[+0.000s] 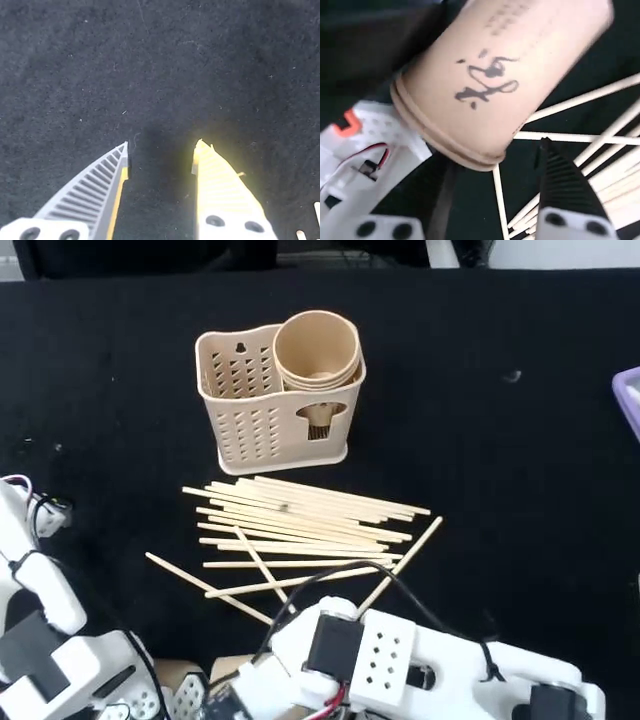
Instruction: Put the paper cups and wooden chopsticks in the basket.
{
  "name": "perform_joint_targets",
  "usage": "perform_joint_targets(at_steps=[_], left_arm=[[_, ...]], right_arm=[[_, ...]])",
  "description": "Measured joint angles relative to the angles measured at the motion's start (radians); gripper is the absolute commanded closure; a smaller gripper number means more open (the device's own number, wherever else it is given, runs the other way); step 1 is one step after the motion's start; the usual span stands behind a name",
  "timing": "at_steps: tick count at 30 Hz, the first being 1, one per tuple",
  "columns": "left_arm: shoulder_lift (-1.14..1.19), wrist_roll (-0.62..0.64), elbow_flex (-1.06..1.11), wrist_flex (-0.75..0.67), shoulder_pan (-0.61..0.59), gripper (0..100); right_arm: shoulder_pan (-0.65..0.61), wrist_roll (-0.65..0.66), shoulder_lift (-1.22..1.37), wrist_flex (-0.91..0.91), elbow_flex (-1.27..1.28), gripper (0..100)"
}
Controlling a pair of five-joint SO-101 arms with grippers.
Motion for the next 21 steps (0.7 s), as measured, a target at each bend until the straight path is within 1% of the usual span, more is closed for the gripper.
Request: perform_joint_targets(at_steps=[2,4,6,10,21], left_arm=[[0.000,0.000,0.000,0.000,0.000,79],[0.000,0.000,0.000,0.000,0.000,79],[0.000,0.000,0.000,0.000,0.000,79],[0.000,0.000,0.000,0.000,0.000,79],[0.000,0.000,0.000,0.000,0.000,79]], right_arm=[[0.000,-0.043,0.000,-0.015,-0.017,98.7],[0.048,-0.072,0.000,-0.041,-0.052,97.4],[0.117,-0.081,0.000,-0.060,-0.094,98.8],[0.281,-0.086,0.000,-0.071,-0.184,98.8],[0.872,-0.095,0.000,0.046,-0.476,98.8]])
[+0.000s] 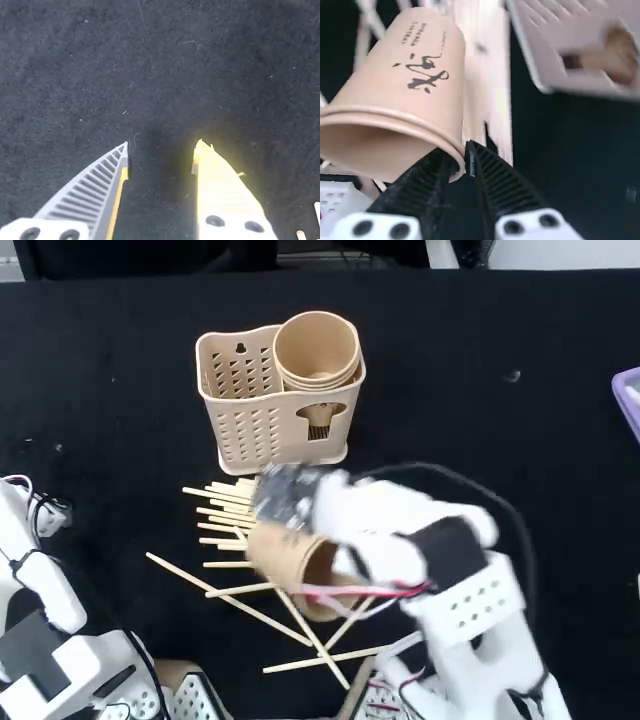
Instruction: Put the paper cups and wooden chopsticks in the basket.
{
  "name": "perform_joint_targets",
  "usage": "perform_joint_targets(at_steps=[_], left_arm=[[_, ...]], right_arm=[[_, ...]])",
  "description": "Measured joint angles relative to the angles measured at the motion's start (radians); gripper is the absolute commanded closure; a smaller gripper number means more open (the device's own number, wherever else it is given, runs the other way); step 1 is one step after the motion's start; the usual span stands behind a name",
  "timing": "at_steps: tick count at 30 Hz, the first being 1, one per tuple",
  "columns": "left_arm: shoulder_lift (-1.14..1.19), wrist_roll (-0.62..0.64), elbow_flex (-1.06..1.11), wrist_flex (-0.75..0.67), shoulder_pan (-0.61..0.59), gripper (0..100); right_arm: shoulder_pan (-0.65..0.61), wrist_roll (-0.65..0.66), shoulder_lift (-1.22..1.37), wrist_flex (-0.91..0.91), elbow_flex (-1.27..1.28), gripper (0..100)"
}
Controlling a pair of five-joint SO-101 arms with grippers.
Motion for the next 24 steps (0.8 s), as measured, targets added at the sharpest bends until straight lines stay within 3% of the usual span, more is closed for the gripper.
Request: perform_joint_targets(at_steps=[7,13,24], left_arm=[[0.000,0.002,0.000,0.009,0.012,79],[0.000,0.000,0.000,0.009,0.061,79],[0.000,0.000,0.000,0.009,0.066,79]], right_arm=[[0.308,-0.164,0.000,0.006,-0.133,98.8],[0.336,-0.325,0.052,0.115,-0.453,98.8],[0.324,-0.508,0.440,0.127,-1.003,98.8]])
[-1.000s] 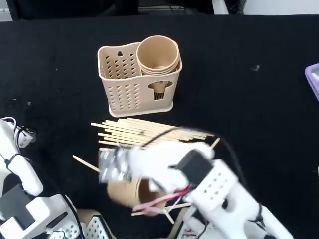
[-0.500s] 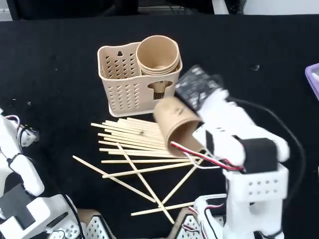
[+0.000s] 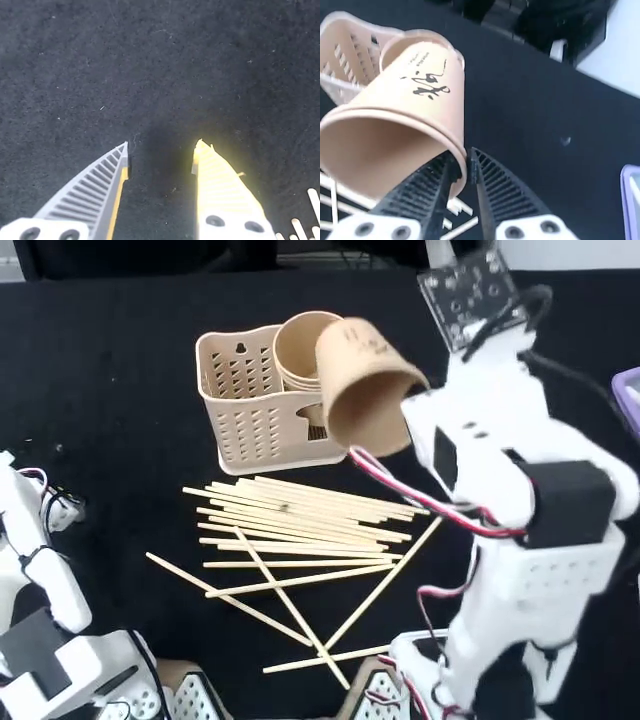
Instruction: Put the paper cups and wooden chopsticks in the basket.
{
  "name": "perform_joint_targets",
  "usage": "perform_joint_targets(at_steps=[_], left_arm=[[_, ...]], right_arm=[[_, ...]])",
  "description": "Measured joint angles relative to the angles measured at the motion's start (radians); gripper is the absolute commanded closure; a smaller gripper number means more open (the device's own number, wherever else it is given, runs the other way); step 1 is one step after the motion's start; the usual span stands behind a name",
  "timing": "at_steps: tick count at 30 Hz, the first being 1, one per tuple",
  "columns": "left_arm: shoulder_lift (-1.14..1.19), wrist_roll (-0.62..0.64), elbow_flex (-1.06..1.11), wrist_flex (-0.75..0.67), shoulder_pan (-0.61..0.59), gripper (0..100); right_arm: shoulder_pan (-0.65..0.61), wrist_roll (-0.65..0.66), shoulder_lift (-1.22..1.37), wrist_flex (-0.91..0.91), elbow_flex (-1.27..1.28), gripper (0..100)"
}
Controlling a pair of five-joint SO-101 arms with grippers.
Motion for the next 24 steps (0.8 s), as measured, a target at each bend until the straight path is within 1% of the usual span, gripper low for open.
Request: perform_joint_targets(at_steps=[4,8,15,24], left_arm=[[0.000,0.000,0.000,0.000,0.000,79],[0.000,0.000,0.000,0.000,0.000,79],[0.000,0.000,0.011,0.000,0.000,79],[0.000,0.000,0.011,0.000,0.000,79]], right_arm=[[-0.064,-0.014,0.104,0.000,-0.164,98.8],[-0.118,-0.014,0.219,0.000,-0.247,98.8],[-0.109,-0.003,0.376,0.000,-0.252,98.8],[-0.089,0.028,0.417,0.000,-0.282,98.8]])
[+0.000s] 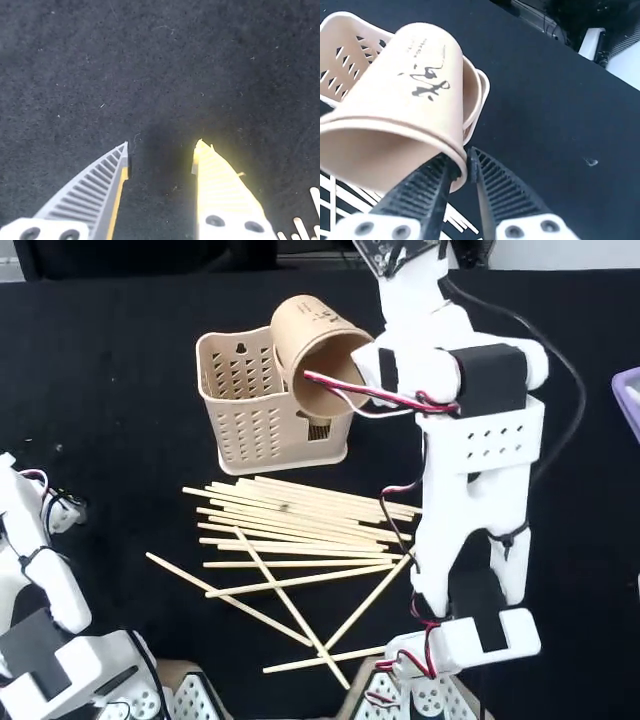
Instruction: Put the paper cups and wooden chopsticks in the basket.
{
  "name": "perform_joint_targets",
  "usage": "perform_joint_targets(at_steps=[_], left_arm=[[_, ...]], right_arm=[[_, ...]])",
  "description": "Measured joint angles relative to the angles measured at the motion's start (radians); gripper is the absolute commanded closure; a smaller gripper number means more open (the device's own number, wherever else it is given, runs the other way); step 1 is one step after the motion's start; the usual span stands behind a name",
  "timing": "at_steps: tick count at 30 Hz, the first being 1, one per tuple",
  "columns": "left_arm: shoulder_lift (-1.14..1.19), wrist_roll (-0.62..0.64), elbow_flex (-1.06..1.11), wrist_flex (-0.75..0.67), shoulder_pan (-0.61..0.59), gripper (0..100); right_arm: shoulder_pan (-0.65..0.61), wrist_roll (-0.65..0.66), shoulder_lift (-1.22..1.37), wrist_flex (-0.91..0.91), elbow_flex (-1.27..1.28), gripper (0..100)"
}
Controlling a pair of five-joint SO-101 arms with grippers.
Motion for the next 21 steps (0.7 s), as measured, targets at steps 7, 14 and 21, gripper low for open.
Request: perform_joint_targets(at_steps=[7,14,21], left_arm=[[0.000,0.000,0.000,0.000,0.000,79],[0.000,0.000,0.000,0.000,0.000,79],[0.000,0.000,0.000,0.000,0.000,79]], right_arm=[[0.000,0.000,-0.011,0.000,-0.117,98.8],[0.003,0.002,-0.012,0.000,-0.071,98.8],[0.003,-0.055,-0.012,-0.002,-0.064,98.7]])
